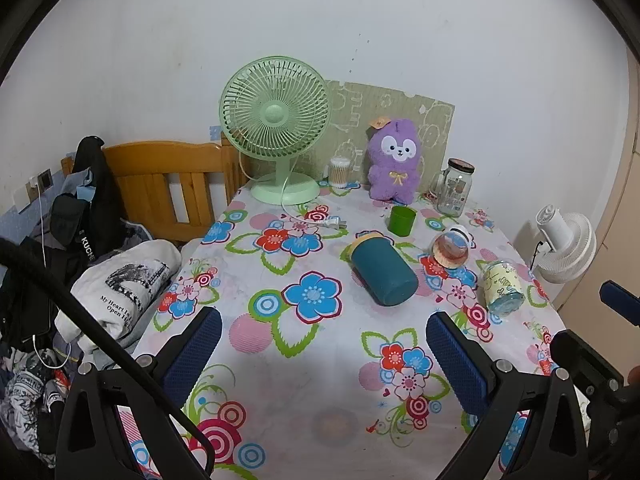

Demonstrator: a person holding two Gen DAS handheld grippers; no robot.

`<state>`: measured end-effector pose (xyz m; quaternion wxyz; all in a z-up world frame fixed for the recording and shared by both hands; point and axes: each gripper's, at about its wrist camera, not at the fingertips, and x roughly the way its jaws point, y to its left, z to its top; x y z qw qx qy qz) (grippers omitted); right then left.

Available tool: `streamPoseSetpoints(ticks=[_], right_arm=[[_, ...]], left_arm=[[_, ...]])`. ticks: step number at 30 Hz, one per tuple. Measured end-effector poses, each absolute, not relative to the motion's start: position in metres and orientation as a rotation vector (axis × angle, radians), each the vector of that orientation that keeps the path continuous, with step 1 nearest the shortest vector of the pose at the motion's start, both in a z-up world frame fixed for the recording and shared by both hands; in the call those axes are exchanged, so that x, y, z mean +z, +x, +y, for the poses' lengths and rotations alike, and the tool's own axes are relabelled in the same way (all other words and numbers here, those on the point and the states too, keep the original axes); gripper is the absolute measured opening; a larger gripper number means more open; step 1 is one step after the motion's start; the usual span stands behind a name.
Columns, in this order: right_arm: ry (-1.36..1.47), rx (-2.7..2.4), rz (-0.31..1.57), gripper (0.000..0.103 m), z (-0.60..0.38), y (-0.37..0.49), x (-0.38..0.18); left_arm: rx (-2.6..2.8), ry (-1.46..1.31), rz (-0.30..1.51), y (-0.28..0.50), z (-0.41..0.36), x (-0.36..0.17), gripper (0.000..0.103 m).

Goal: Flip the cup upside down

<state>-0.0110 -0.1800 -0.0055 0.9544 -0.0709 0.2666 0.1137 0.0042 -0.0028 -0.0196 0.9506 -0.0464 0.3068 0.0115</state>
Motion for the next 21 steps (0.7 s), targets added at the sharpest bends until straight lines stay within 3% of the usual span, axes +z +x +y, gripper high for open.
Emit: streamPoseSetpoints(ticks=[21], right_arm=[[-0.119,0.249,0.660,0.103,-0.181,0.032,-0.033]], left_arm=[[-0.025,-0.021,0.747,0.048,0.005,-0.054,0.103]])
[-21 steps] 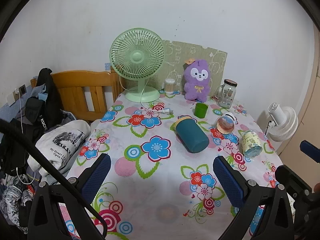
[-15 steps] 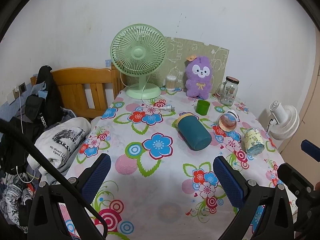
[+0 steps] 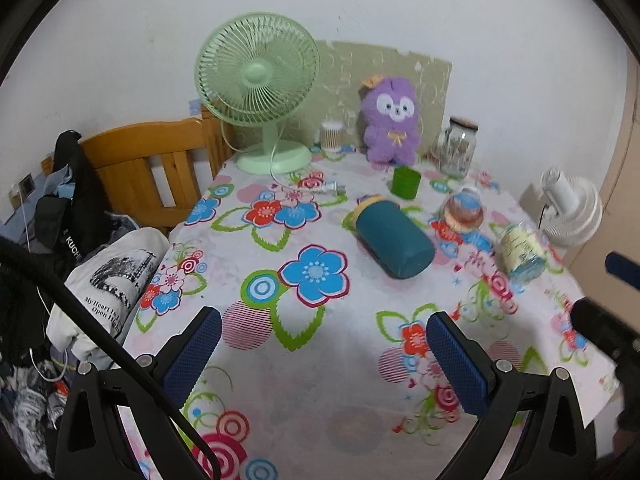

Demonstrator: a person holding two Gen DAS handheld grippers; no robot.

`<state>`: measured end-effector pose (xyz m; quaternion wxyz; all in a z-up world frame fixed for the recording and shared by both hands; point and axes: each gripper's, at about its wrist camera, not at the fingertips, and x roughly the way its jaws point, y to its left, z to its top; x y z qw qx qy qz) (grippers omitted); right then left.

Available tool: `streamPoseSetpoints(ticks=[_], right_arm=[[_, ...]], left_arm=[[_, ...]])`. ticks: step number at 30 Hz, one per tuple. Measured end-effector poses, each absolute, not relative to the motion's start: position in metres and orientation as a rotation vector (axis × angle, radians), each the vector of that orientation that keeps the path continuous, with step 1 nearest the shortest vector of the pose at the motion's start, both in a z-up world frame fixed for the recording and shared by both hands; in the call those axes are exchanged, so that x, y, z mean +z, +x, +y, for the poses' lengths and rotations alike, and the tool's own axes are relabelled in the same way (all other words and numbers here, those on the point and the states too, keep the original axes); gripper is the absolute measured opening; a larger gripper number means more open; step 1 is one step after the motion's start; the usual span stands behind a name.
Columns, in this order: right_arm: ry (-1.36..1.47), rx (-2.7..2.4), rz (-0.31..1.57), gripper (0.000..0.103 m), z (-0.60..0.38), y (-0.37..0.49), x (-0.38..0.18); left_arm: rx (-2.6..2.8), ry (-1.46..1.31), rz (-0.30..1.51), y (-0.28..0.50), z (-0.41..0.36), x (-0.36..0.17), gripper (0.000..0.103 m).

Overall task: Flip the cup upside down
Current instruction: 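Move the right gripper toward the upright teal cup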

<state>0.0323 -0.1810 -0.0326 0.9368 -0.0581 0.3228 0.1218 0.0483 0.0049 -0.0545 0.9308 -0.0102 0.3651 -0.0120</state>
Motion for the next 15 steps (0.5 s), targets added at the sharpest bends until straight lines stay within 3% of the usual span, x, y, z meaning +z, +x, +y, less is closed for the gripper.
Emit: streamPoseSetpoints(ticks=[15], right_arm=[[-0.104,0.292,0.770,0.103,-0.177,0.097,-0.062]], left_arm=[[-0.123,0.087,0.814,0.099,-0.005,-0.079,0.103]])
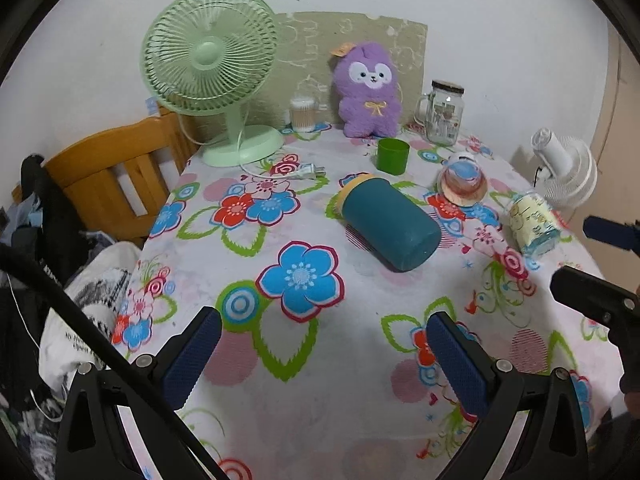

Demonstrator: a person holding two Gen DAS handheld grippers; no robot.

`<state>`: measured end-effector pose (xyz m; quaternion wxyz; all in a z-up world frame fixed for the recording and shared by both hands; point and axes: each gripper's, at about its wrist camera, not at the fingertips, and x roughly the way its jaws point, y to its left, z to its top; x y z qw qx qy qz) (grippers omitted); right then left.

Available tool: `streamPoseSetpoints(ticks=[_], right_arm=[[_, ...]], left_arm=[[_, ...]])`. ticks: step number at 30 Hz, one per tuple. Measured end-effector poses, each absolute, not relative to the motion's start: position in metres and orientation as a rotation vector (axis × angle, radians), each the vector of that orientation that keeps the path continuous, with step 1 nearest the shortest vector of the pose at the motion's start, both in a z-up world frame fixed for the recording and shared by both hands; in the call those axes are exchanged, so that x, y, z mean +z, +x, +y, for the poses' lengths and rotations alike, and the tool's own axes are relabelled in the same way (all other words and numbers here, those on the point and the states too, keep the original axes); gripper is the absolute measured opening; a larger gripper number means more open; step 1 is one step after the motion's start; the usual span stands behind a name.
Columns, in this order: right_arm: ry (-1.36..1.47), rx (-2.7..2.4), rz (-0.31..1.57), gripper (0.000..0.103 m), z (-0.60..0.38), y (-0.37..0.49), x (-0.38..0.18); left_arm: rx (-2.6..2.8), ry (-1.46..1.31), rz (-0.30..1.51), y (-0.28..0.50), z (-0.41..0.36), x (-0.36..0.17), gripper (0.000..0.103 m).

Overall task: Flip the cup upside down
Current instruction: 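Move the right gripper toward the upright teal cup, then close the right gripper around the teal cup's body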

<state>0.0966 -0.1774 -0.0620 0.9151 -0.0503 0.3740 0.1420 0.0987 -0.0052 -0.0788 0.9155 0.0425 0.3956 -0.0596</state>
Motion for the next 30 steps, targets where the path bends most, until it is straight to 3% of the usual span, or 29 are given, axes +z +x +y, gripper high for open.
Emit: streamPoseSetpoints(ticks=[30], right_arm=[[-0.090,0.380,0.984,0.103,-0.130,0.236,-0.130]], left_arm=[[-0.260,0.219,0.896,0.209,-0.003,-0.125,0.103]])
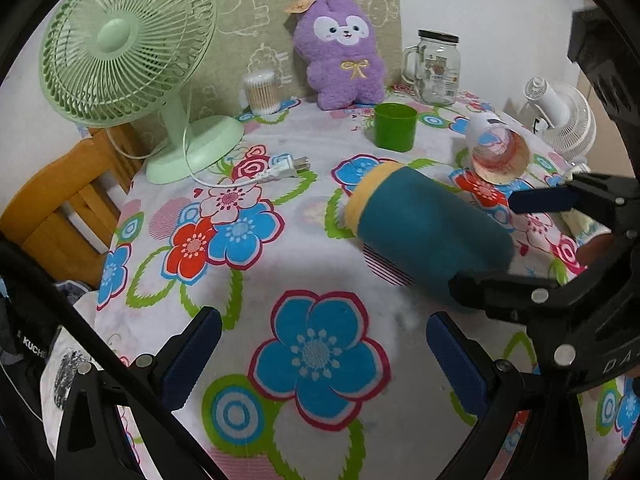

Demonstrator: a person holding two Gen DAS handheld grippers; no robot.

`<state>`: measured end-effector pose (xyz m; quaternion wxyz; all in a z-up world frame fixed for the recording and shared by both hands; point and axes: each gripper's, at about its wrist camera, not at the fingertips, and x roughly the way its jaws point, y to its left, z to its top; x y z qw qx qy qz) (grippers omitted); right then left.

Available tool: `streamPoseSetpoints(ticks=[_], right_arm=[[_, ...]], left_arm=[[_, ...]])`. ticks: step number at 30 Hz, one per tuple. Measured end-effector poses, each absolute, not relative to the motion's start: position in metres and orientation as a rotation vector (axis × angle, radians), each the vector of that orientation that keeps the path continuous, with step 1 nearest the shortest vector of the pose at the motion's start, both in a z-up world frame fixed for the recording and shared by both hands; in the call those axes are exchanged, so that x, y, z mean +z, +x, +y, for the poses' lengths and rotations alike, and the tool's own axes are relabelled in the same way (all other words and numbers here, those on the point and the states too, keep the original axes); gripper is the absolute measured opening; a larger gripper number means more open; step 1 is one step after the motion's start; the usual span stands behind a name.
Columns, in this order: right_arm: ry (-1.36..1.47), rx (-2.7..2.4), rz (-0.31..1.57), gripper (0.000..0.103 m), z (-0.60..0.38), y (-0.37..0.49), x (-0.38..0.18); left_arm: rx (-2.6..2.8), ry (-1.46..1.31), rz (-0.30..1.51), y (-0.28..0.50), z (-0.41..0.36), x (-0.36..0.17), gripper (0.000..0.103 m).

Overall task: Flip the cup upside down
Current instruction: 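Close the right gripper around the teal cup's body, then lift the teal cup with the right gripper and tilt it sideways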

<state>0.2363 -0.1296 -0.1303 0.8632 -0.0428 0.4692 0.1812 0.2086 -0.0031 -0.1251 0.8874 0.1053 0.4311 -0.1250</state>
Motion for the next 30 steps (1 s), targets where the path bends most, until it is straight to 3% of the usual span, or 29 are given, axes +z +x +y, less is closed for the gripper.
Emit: streamPoseSetpoints(ticks=[16,22,24,26,30], right_arm=[[-0.073,0.458,1.071,0.101,-0.115,0.266,-0.158],[-0.083,0.465,1.081,0.090,-0.113,0.267,-0.160],[-0.096,0.453,1.072,0.076,-0.114,0.266,-0.159],[-0.097,0.452,1.071,0.069,-0.116,0.267,-0.158],[-0.080,0.470,1.079,0.068,-0.117,0.264,-0.155]], left_arm=[[-0.243,0.214,0.916,0.223,0.004,-0.140,0.103],[-0.238,0.219,0.927,0.225,0.007,-0.144,0.103],[-0.244,0.212,0.928,0.226,0.007,-0.144,0.103],[-0.248,0.203,0.926,0.226,0.007,-0.142,0.103],[-0.246,0.201,0.917,0.225,0.006,-0.137,0.103]])
